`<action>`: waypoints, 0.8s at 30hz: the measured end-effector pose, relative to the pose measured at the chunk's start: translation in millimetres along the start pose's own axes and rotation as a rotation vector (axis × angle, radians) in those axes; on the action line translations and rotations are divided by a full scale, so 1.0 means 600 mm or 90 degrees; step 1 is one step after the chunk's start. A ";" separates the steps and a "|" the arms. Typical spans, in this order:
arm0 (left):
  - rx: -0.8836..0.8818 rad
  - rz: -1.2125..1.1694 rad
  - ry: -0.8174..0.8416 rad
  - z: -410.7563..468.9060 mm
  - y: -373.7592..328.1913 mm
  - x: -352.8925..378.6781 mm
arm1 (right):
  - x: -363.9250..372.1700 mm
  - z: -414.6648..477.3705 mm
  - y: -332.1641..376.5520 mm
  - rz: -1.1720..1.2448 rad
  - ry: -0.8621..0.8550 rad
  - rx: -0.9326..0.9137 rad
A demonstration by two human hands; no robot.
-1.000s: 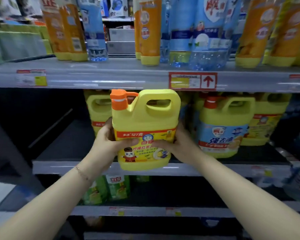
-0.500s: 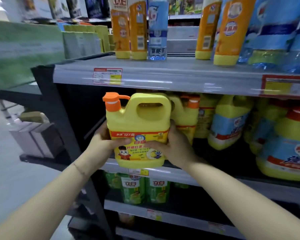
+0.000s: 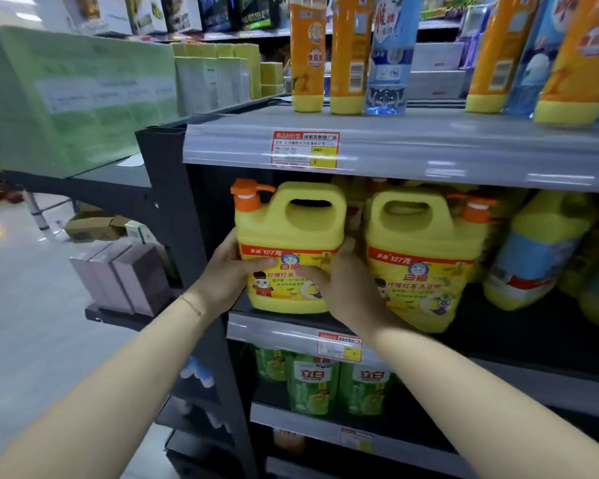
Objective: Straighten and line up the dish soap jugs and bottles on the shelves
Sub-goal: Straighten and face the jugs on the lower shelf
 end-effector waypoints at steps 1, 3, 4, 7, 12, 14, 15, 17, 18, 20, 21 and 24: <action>-0.006 -0.008 0.003 0.008 0.006 -0.001 | 0.006 0.003 -0.001 -0.031 -0.013 0.004; -0.013 -0.030 0.000 0.023 0.015 0.000 | 0.017 0.004 0.001 -0.099 -0.036 0.004; -0.015 -0.035 0.000 0.031 0.018 0.002 | 0.021 0.003 0.002 -0.111 -0.042 0.006; -0.018 -0.039 0.008 0.057 0.027 0.009 | 0.021 -0.003 -0.001 -0.112 -0.050 0.002; -0.032 -0.008 -0.005 0.095 0.038 0.041 | -0.003 -0.021 0.005 -0.240 -0.040 -0.106; -0.020 0.024 -0.014 0.111 0.039 0.049 | -0.010 -0.025 0.007 -0.266 -0.044 -0.145; -0.013 0.044 -0.012 0.119 0.041 0.050 | -0.012 -0.025 0.005 -0.270 -0.046 -0.162; -0.008 0.096 0.000 0.133 0.045 0.047 | -0.017 -0.027 -0.003 -0.264 -0.057 -0.189; -0.007 0.117 0.004 0.136 0.045 0.045 | -0.019 -0.027 -0.007 -0.261 -0.064 -0.195; 0.003 0.149 0.016 0.141 0.045 0.044 | -0.022 -0.030 -0.017 -0.262 -0.065 -0.194; 0.006 0.163 0.013 0.144 0.045 0.044 | -0.022 -0.030 -0.022 -0.266 -0.066 -0.193; 0.014 0.229 -0.025 0.139 0.045 0.048 | -0.027 -0.032 -0.032 -0.263 -0.072 -0.196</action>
Point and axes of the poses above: each hand's wrist, its own z-axis towards the middle knuckle, its own x-axis out of the palm, y = z × x, the point moved 3 cm from there along z, towards the middle knuckle, and after that the axes turned 3 degrees about y, right-handed, at the moved point
